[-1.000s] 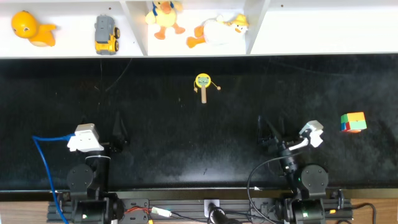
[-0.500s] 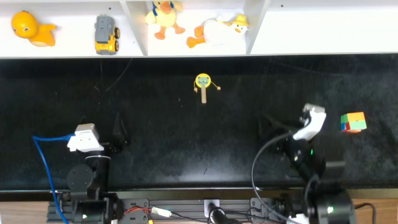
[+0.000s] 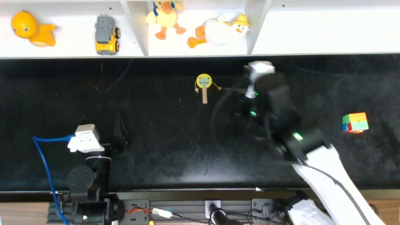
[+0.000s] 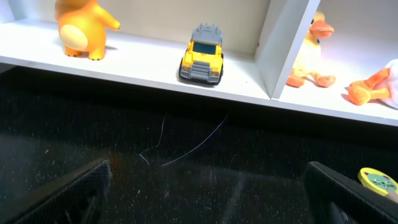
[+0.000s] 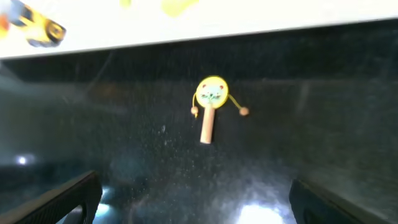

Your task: Store Toys

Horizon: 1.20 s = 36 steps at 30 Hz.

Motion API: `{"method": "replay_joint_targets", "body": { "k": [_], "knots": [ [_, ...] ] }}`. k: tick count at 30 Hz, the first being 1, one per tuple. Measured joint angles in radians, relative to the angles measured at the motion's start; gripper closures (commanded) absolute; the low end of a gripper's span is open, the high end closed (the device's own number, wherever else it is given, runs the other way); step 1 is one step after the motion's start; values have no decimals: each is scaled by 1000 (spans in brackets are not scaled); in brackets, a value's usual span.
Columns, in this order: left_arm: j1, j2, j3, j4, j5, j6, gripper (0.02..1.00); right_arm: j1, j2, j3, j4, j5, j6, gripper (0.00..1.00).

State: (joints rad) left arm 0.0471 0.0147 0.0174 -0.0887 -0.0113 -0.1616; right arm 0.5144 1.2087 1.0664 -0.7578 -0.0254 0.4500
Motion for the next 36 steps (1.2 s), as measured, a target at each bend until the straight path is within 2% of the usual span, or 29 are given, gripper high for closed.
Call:
{"method": "replay_joint_targets", "body": {
  "k": [8,17,29,36],
  "knots": [
    [0,0,0,0,0,0,23,80,370,168,-118,55,103,3],
    [0,0,0,0,0,0,20,116,617,340,-156,58,160,27],
    [0,0,0,0,0,0,20,114,743,343,-96,60,178,172],
    [0,0,0,0,0,0,20,114,793,351,-62,67,167,321]
  ]
}}
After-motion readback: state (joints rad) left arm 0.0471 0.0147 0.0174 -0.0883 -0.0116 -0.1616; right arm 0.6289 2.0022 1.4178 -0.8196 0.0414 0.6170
